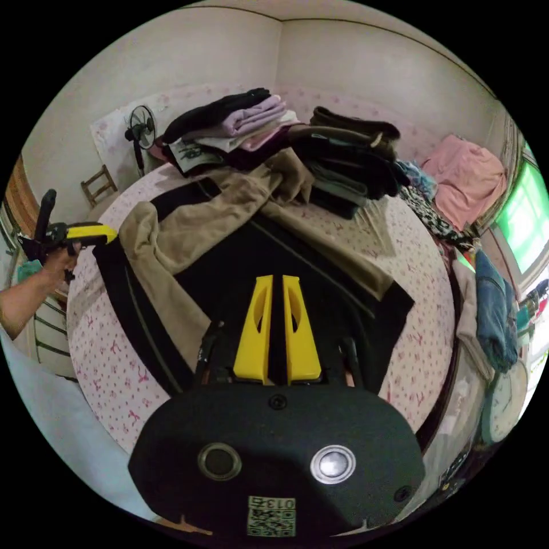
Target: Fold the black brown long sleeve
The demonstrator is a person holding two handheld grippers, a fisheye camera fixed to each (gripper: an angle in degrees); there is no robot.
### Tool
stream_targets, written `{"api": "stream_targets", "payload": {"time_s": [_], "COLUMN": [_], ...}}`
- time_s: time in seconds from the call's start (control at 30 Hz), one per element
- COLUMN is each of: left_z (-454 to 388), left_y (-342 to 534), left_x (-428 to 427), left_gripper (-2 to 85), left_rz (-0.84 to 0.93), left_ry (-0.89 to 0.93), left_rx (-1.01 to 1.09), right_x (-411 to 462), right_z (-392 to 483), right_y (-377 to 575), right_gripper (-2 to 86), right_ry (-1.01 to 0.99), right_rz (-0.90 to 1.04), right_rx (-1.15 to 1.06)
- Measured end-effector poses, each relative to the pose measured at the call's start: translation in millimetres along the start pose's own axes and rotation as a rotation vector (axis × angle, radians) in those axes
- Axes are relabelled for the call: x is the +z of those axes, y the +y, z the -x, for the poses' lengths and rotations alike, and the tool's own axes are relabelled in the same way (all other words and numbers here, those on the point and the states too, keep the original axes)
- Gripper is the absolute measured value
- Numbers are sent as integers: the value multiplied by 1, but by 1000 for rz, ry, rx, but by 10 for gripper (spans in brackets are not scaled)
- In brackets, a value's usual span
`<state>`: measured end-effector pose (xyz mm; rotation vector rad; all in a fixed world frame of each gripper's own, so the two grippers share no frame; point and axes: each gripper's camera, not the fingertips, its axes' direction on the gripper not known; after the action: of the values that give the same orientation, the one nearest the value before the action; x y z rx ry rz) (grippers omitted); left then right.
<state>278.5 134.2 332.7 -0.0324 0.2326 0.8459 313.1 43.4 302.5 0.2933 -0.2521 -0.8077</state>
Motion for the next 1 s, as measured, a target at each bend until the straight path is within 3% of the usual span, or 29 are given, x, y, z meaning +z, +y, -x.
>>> {"api": "stream_targets", "payload": {"time_s": [0.1,0.3,0.47,0.63,0.7,1.0], "left_z": [-3,18,12,16,18,21], "left_y": [-7,-10,-13,-9,-8,-3], "left_x": [28,40,34,45,45,45], "left_gripper": [2,26,71,74,74,75], "left_rz": [104,151,149,145,142,127], "left_ry": [-44,90,61,67,74,59], "left_rx": [35,-60,-8,-24,-30,-44], "right_x": [31,87,139,171,164,-12], "right_z": [7,31,42,54,55,24], "right_y": [-68,-185,-242,-255,-259,-257], "right_gripper": [65,78,108,50,38,24], "right_ry": [-78,-13,12,56,48,-35], "right_rz": [-3,-27,106,252,268,-101], "right_rx": [-71,-232,-291,-331,-331,-350]}}
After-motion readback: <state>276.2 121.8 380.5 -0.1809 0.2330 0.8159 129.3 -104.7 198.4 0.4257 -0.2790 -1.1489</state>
